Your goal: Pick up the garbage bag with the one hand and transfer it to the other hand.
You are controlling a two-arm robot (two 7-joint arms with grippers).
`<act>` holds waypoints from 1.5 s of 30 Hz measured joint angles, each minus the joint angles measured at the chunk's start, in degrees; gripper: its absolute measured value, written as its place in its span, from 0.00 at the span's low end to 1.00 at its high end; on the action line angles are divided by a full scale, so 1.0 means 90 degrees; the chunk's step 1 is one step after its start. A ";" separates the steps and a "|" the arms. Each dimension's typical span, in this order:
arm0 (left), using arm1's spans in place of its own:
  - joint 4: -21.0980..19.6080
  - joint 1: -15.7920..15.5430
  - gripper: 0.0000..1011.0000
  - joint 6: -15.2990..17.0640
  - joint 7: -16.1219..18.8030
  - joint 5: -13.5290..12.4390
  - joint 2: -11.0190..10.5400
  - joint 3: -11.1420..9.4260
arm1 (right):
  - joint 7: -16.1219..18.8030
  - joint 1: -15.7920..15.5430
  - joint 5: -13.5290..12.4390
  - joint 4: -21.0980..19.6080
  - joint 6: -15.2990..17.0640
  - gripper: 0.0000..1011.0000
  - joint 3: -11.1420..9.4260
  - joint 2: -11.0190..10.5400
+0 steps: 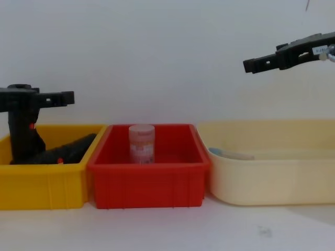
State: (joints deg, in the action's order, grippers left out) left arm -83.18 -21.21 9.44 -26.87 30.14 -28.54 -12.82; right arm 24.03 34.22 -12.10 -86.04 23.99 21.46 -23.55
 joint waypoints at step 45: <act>0.1259 -0.0541 0.99 -0.0077 0.0261 0.0205 0.0048 0.0358 | 0.0000 -0.0001 -0.0001 0.0001 0.0000 0.99 0.0000 -0.0006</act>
State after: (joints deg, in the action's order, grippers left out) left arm -71.85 -26.08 8.75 -24.52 31.99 -28.11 -9.60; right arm 24.04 34.21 -12.11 -86.03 23.99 21.46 -23.60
